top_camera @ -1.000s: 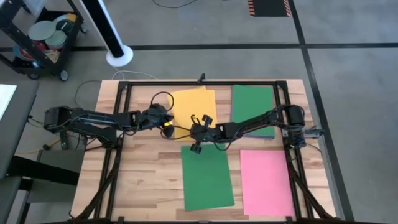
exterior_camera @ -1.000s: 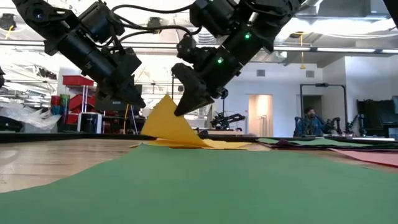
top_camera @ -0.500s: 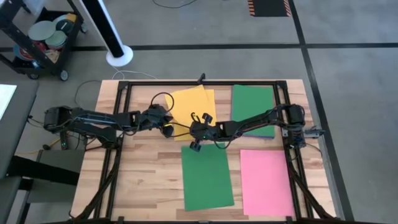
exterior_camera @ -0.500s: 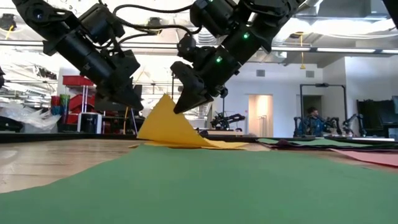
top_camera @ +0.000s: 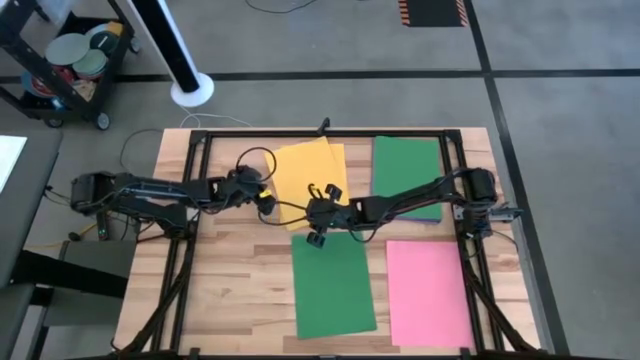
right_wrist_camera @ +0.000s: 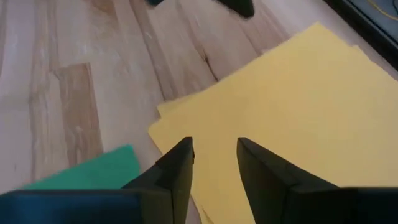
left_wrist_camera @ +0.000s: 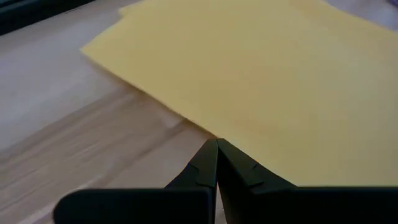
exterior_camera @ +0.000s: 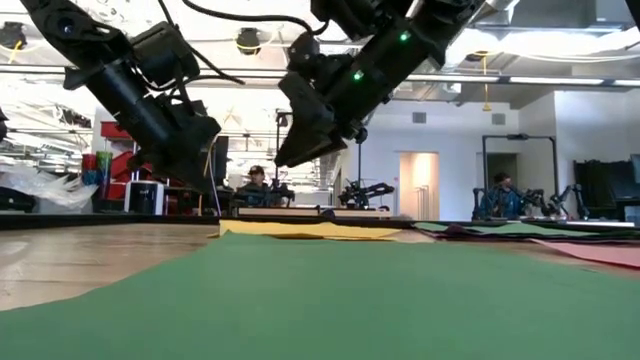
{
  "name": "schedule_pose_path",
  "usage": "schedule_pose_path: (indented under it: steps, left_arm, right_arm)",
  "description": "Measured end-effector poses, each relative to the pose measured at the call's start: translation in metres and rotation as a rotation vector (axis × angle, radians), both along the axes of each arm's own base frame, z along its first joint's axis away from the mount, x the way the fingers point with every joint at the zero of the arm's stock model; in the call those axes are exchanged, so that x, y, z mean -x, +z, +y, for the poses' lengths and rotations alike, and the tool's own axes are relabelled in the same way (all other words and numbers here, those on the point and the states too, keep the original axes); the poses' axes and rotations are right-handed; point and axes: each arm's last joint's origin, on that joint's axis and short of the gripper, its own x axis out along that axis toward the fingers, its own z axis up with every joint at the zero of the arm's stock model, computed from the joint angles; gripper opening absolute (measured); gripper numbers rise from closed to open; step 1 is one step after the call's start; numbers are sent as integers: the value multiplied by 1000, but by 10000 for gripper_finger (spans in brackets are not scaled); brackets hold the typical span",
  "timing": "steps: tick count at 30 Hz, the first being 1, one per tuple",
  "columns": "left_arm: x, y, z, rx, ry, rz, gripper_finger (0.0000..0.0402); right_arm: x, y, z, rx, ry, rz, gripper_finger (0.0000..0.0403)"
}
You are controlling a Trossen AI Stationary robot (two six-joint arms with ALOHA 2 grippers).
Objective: Organize paper
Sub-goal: Stack the yellow paper on top of the yellow paper
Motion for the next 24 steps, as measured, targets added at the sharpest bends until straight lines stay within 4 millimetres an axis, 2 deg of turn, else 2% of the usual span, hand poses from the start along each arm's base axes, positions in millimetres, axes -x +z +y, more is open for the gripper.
schedule_pose_path:
  steps: [3,6,8,13,18,24]
  left_arm:
    - [2,-2,10,-10,46,14,0]
    - [5,-7,22,4,100,40,0]
    - [4,-13,29,31,110,44,0]
    - [-3,-29,48,60,119,26,0]
    - [-2,-44,65,77,181,38,0]
    - [3,-48,78,79,198,41,0]
  right_arm:
    - [7,4,-4,43,-49,50,90]
    - [17,8,-14,97,-125,123,33]
    - [23,11,-20,113,-177,162,9]
    - [38,6,-37,106,-297,278,2]
    - [54,-10,-46,96,-411,356,1]
    - [68,-31,-55,27,-479,370,0]
